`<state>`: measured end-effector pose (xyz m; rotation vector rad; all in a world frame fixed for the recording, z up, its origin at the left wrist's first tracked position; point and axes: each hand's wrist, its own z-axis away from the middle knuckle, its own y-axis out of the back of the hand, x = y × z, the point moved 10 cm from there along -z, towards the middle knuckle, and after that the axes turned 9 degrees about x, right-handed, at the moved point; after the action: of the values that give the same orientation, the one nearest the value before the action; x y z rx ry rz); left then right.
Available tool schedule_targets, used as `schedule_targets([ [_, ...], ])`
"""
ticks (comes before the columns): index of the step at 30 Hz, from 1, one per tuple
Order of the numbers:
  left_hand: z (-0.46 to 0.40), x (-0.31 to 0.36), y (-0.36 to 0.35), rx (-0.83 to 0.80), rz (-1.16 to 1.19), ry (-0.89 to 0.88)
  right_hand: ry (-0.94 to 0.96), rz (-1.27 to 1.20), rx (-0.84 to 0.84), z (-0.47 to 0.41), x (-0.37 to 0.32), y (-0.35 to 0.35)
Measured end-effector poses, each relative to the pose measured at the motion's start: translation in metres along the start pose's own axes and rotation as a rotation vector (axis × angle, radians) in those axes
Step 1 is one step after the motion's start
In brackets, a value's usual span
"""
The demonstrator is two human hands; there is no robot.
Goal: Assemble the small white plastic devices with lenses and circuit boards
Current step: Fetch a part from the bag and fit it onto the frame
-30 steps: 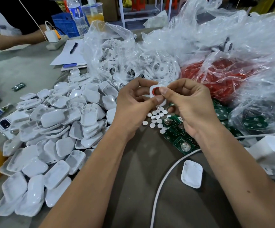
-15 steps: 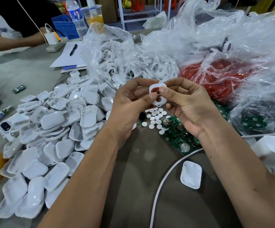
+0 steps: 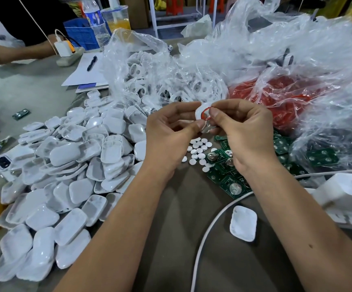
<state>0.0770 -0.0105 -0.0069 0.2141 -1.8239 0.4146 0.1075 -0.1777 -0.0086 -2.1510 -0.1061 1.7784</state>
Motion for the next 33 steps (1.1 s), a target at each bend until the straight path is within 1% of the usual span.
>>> schedule_targets([
  [4,0.0,-0.01,0.0,-0.015,0.138,0.138,0.061,0.012,-0.009,0.001,-0.007,-0.002],
  [6,0.0,-0.013,0.0,-0.023,0.175,0.175,0.08,0.024,-0.01,0.002,-0.009,-0.002],
  [10,0.0,-0.012,0.0,-0.033,0.154,0.154,0.1,0.062,-0.03,0.003,-0.011,-0.004],
  [16,-0.002,-0.009,-0.001,-0.087,0.155,0.149,0.011,0.015,-0.057,0.001,-0.005,-0.006],
  [23,0.0,-0.008,-0.003,-0.095,0.169,0.149,0.08,0.1,-0.061,0.003,-0.01,-0.006],
  [27,0.0,-0.007,-0.003,-0.096,0.125,0.119,0.087,0.109,-0.058,0.003,-0.009,-0.005],
  [33,0.0,-0.005,-0.004,-0.124,0.116,0.107,-0.017,0.02,-0.051,0.002,-0.001,-0.005],
])
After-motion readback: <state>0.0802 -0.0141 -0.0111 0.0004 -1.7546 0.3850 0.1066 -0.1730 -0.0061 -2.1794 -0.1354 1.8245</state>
